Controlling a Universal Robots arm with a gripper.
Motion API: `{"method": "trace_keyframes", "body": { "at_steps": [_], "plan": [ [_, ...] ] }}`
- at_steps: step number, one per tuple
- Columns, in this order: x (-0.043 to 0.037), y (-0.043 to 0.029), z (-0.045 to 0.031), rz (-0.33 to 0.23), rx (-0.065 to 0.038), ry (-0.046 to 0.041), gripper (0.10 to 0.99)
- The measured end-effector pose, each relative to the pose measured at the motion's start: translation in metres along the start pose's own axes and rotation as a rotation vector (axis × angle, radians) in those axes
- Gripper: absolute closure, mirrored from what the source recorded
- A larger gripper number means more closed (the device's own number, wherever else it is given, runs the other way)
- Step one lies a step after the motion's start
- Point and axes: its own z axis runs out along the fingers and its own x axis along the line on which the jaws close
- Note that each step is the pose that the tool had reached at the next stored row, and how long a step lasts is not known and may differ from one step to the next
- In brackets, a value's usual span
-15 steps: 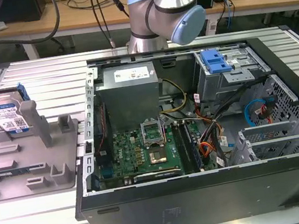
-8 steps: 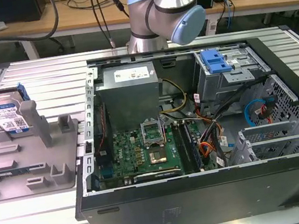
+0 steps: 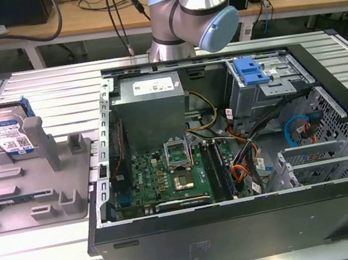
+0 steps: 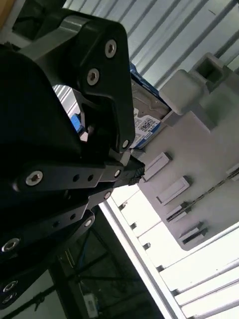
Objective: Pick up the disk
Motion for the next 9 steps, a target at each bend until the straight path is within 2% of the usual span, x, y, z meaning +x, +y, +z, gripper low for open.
{"method": "trace_keyframes", "body": {
  "at_steps": [5,6,7,8,9],
  "plan": [
    [0.0,0.0,0.0,-0.109,0.0,0.0042,0.973],
    [0.0,0.0,0.0,-0.135,0.0,0.0052,0.792],
    [0.0,0.0,0.0,-0.17,0.0,0.0066,0.729],
    [0.0,0.0,0.0,-0.194,0.0,0.0075,0.729],
    [0.0,0.0,0.0,-0.21,0.0,0.0081,0.671]
  ]
}}
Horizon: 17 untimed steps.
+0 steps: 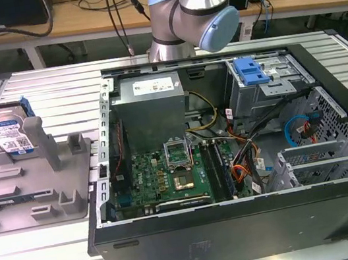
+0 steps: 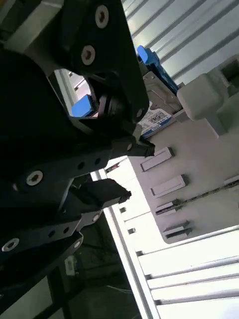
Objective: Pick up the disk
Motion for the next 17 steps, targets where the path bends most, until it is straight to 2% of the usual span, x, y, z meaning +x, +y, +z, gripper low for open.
{"method": "trace_keyframes", "body": {
  "at_steps": [2,4,8,17],
  "plan": [
    [0.0,0.0,0.0,-0.064,0.0,0.0024,0.545],
    [0.0,-0.0001,0.0,-0.11,0.0,0.0042,0.545],
    [0.0,-0.0001,0.0003,-0.238,0.0,0.009,0.545],
    [0.0,-0.0001,0.0012,-0.431,0.001,0.0169,0.545]
  ]
}}
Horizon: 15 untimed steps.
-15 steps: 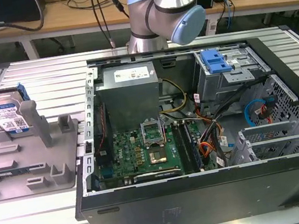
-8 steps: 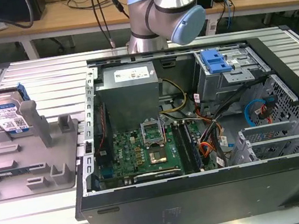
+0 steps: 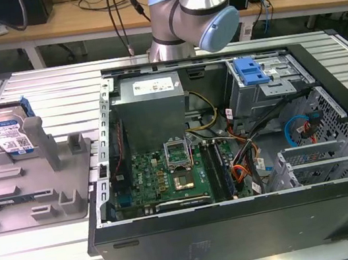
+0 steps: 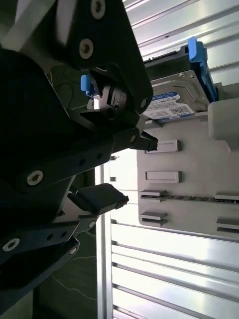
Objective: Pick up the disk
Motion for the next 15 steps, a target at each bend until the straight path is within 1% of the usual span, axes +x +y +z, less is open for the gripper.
{"method": "trace_keyframes", "body": {
  "at_steps": [1,2,4,5,12,13,14,15],
  "plan": [
    [0.0,0.0,0.0002,-0.022,0.0,0.0011,0.545],
    [0.0,0.0,0.0006,-0.063,0.0,0.0032,0.545],
    [0.0,0.0,0.0012,-0.107,0.001,0.0052,0.545],
    [0.0,-0.0001,0.0015,-0.142,0.001,0.0067,0.545],
    [-0.0001,-0.0003,0.0029,-0.27,0.002,0.011,0.545],
    [-0.0005,-0.0007,0.0033,-0.298,0.003,0.0132,0.545],
    [-0.0011,-0.0005,0.0033,-0.3,0.006,0.0196,0.545],
    [-0.0011,-0.0005,0.0033,-0.3,0.006,0.0204,0.545]
  ]
}}
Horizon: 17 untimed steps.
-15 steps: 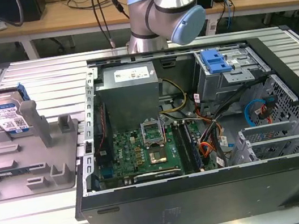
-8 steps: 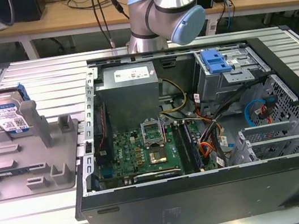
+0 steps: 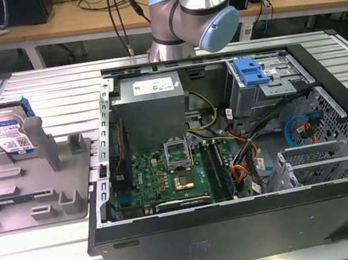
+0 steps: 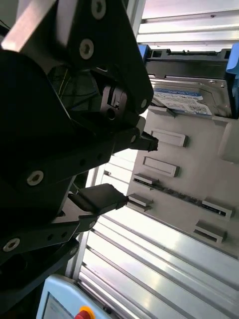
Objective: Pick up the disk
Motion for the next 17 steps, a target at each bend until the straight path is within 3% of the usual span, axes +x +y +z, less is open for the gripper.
{"method": "trace_keyframes", "body": {
  "at_steps": [4,7,10,12,13,16,17],
  "plan": [
    [0.0,-0.0001,0.0,0.0,0.0,0.0007,0.545],
    [-0.0002,0.0,0.0001,-0.033,0.003,0.0012,0.545],
    [-0.0008,0.0001,0.0004,-0.086,0.006,0.0024,0.545],
    [-0.0011,0.0002,0.0006,-0.164,0.007,0.0048,0.545],
    [-0.0039,0.001,0.001,-0.191,0.007,0.0058,0.545],
    [-0.0237,0.0173,0.0018,-0.2,0.007,0.0061,0.545],
    [-0.026,0.0191,0.0019,-0.201,0.007,0.0062,0.545]
  ]
}}
